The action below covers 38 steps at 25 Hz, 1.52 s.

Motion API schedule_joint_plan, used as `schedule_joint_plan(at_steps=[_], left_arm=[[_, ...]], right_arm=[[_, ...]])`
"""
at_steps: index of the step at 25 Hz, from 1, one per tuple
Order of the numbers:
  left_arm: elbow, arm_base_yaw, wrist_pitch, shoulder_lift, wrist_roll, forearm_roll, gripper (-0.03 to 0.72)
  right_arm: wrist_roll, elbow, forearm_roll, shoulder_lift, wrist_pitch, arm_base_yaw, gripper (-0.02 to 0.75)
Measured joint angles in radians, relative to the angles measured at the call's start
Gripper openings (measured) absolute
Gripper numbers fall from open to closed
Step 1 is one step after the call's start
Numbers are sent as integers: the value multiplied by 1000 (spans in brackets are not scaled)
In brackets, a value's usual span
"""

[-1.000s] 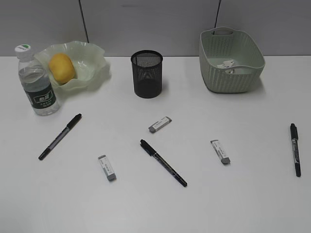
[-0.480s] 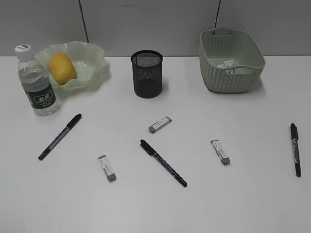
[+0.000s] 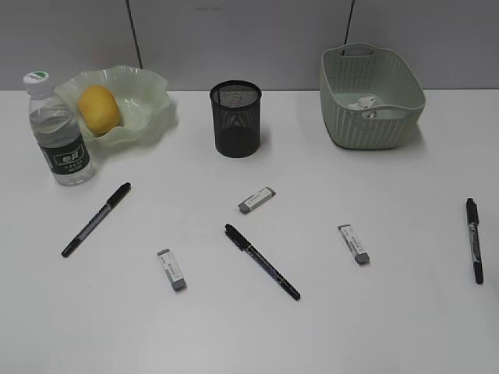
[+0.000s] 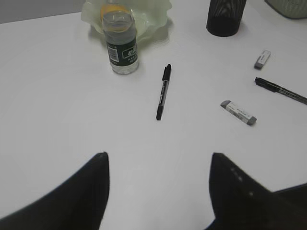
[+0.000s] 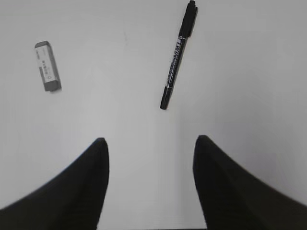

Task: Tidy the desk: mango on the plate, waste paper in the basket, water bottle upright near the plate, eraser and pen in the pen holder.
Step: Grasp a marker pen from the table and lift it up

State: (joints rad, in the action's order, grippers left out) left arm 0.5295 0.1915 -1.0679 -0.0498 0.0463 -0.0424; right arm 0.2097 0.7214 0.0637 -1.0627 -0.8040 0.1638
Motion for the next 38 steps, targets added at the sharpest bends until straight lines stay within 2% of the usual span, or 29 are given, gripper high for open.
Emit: schedule_joint_plan(at_steps=[7, 15, 19, 28, 38], left_arm=[[0, 0, 0, 33, 0, 0, 489], [-2, 0, 0, 36, 0, 0, 487], [-2, 0, 0, 36, 0, 0, 487], [-2, 0, 0, 36, 0, 0, 481], [-2, 0, 0, 36, 0, 0, 480]], right_arm=[[14, 208, 0, -422, 7, -17, 448], [15, 365, -1, -732, 14, -135, 448], [15, 422, -1, -828, 25, -170, 430], [16, 570, -34, -996, 27, -174, 402], [38, 590, -22, -1027, 19, -174, 380]])
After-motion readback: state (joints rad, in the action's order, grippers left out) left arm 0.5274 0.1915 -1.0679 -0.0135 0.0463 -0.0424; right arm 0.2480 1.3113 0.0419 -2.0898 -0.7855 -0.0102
